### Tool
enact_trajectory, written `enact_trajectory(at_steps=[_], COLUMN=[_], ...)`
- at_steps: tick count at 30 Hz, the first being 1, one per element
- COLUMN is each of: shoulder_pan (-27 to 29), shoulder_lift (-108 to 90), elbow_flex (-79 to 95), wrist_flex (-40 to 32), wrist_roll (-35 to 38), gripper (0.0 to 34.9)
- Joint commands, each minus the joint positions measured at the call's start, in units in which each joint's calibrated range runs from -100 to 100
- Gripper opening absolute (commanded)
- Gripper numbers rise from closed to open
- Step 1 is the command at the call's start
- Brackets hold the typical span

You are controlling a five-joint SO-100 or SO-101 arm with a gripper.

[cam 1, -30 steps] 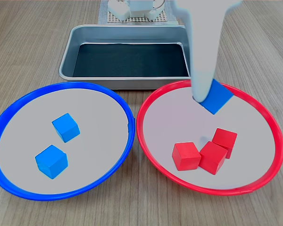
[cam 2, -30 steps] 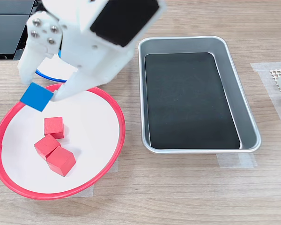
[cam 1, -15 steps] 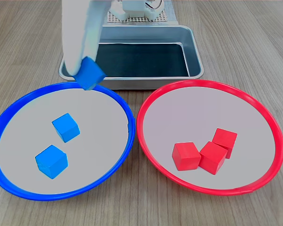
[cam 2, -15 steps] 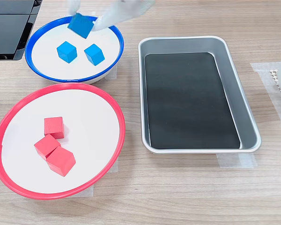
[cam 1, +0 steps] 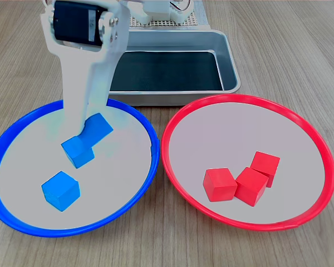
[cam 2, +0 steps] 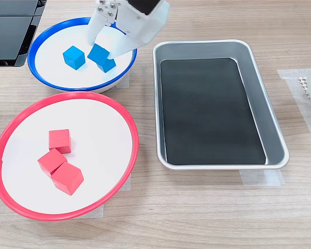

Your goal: Relocate any blue block in the red dish to the blue dish, correcting any misplacements.

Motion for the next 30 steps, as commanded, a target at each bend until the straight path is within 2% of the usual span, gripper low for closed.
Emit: enact_trajectory(at_steps=[1, 11, 15, 17, 21, 23, 24, 26, 27, 28, 30], shoulder_pan=[0.2, -1.9, -2.8, -3.1, -3.6, -3.8, -3.9, -4.2, -4.4, -4.8, -5.8], shoulder_lift=[1.8, 5.8, 5.8, 5.8, 5.0, 4.0, 3.5, 1.7, 0.3, -1.9, -7.4], elbow_flex=[-5.5, -10.0, -9.2, -9.1, -8.6, -8.3, -8.2, -7.8, -7.4, -6.5, -3.7], wrist_flex=[-0.9, -1.6, 0.1, 1.7, 4.5, 5.2, 5.4, 5.7, 5.8, 6.1, 7.6], wrist_roll=[-0.2, -0.2, -0.4, -0.4, -0.6, -0.6, -0.6, -0.4, -0.3, -0.2, -0.4], gripper=[0.0, 0.8, 5.0, 9.4, 14.0, 14.8, 14.4, 10.7, 6.9, 0.7, 0.0])
